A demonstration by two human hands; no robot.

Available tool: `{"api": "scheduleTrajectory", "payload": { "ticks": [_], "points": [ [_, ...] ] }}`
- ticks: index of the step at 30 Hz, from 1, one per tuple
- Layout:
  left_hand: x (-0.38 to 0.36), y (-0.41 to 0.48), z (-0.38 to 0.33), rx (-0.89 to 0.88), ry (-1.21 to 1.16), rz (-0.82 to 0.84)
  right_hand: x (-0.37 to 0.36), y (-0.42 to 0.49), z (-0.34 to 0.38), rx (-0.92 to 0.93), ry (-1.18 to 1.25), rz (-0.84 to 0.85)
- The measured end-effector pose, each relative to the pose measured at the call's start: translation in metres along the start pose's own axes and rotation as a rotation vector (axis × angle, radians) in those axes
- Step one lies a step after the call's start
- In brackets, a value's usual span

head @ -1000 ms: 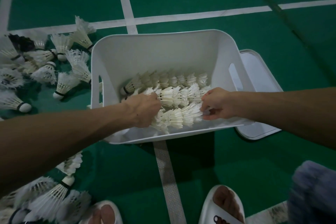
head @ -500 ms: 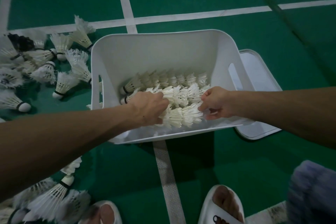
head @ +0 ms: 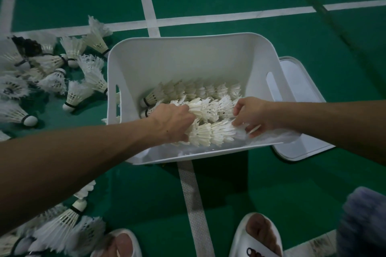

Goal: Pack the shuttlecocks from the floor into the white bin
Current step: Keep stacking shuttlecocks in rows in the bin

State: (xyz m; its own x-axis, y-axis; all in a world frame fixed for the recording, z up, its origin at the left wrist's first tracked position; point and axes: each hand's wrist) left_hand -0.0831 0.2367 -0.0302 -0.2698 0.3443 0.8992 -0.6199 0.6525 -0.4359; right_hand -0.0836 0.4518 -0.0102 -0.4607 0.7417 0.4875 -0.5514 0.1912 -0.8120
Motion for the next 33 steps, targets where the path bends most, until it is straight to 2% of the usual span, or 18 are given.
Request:
{"api": "scheduleTrajectory", "payload": {
  "ticks": [11, 16, 20, 22, 27, 33],
  "points": [
    [0.001, 0.000, 0.003, 0.000, -0.012, 0.014, -0.006, 0.002, 0.002, 0.107, -0.226, -0.116],
    [0.004, -0.001, 0.006, -0.054, -0.004, 0.034, 0.011, -0.011, 0.008, 0.125, -0.344, -0.062],
    [0.012, -0.006, 0.014, -0.080, -0.026, 0.052, 0.013, -0.034, 0.023, 0.304, -0.686, -0.181],
    [0.022, -0.012, 0.020, -0.076, -0.042, 0.010, 0.014, -0.046, 0.034, 0.393, -0.765, -0.231],
    [0.057, -0.053, 0.044, -0.045, -0.045, -0.093, 0.007, -0.087, 0.081, 0.639, -0.805, -0.321],
    [0.070, -0.131, 0.085, 0.166, 0.010, -0.167, -0.040, -0.140, 0.151, 0.912, -0.805, -0.417]
  ]
}}
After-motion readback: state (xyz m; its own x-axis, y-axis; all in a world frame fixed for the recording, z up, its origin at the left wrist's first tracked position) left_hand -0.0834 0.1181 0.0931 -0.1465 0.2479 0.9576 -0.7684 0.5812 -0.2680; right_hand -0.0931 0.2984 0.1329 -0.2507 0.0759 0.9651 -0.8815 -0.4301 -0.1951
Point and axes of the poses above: each hand's wrist, its own y-axis towards the middle knuckle, its own x-axis out of the back of the hand, z = x × y, and after that the axes turned 4 degrees about -x, right-handed
